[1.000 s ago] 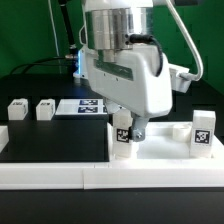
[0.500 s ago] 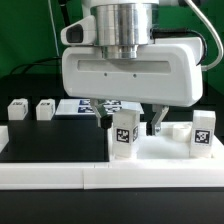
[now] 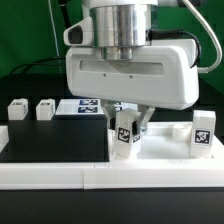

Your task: Assemble square table

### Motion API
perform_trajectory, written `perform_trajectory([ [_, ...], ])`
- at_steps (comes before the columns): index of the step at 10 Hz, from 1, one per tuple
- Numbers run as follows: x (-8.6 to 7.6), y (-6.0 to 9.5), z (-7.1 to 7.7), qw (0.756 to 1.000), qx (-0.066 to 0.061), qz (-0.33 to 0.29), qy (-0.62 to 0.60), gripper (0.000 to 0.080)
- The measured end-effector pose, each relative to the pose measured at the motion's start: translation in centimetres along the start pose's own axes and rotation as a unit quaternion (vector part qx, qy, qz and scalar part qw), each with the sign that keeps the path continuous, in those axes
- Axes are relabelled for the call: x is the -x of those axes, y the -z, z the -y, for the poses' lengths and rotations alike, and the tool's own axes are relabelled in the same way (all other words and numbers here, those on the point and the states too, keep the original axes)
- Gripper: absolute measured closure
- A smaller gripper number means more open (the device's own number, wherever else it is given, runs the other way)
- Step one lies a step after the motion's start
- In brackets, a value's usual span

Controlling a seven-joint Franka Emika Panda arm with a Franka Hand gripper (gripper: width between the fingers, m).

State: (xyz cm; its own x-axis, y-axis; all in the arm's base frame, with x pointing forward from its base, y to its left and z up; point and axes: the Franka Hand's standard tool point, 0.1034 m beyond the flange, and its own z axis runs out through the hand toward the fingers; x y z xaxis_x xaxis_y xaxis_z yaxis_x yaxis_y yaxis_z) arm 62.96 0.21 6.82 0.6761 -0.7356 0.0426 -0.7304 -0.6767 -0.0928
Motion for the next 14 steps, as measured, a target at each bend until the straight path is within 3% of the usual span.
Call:
perform_trajectory([
  [2,-0.07,-0.07,-0.27,0.995,0.001,0.002,-0.098,0.0500],
  [4,-0.01,-0.19,-0.70,0.969,0.002,0.015,-0.248,0.0504],
  [6,-0.04,-0.17,-0.78,0.904,-0.021,0.051,-0.423,0.0505],
  [8,0.13,-0.17,-0.51,0.855,-0.024,0.062,-0.515,0.0504],
  [9,0.22,-0.17,-0.42,0.847,-0.023,0.062,-0.527,0.0504],
  [11,0.29,-0.14,-0.42,0.867,-0.021,0.059,-0.494,0.0504],
  [12,0.58,0.08,-0.31,0.910,-0.010,0.047,-0.412,0.0325],
  [13,0.56,0.17,-0.07,0.940,-0.015,0.040,-0.339,0.0210],
  [14,0.44,0.09,0.08,0.968,-0.025,0.028,-0.248,0.0210],
])
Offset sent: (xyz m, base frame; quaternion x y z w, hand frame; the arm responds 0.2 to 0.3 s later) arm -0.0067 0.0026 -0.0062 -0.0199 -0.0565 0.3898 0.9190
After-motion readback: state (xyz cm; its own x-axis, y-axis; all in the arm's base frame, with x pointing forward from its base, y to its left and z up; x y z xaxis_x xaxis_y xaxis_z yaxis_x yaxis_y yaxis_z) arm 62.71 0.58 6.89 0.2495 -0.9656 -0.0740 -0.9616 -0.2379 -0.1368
